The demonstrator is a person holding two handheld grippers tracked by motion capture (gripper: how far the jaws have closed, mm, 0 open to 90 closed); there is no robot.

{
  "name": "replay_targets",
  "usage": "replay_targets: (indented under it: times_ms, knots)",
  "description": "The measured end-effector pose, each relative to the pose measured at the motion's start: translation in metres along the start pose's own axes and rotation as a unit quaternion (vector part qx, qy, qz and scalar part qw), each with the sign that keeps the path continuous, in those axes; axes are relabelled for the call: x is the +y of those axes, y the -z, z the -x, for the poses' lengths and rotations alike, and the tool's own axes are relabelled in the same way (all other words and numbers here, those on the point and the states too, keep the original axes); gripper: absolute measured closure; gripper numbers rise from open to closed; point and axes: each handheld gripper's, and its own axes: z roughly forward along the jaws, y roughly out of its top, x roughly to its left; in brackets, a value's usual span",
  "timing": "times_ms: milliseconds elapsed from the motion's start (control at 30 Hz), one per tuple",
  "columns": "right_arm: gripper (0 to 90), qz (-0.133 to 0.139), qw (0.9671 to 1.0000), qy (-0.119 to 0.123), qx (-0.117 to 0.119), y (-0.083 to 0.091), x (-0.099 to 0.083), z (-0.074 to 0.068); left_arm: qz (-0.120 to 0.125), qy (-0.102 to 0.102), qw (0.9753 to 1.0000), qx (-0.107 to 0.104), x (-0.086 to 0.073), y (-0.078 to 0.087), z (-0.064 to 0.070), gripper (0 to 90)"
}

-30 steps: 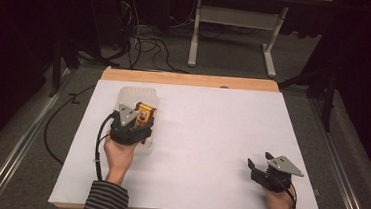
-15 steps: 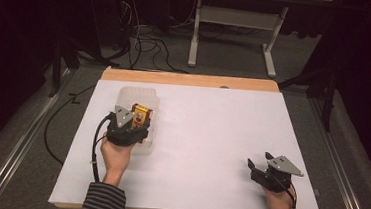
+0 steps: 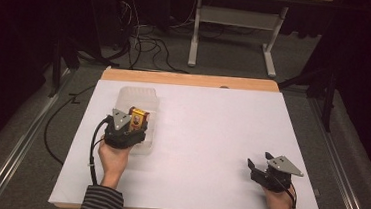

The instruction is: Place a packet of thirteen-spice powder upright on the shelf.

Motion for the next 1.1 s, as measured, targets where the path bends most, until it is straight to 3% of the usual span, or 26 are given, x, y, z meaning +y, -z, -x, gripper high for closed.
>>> replay_targets:
  times_ms: [1100]
  knots:
    - [30.8,-0.002,1.0000,0.000,0.001,0.000,0.000,0.000,-0.008,0.008,0.9999,-0.001,-0.016,0.007,-0.003,32.4]
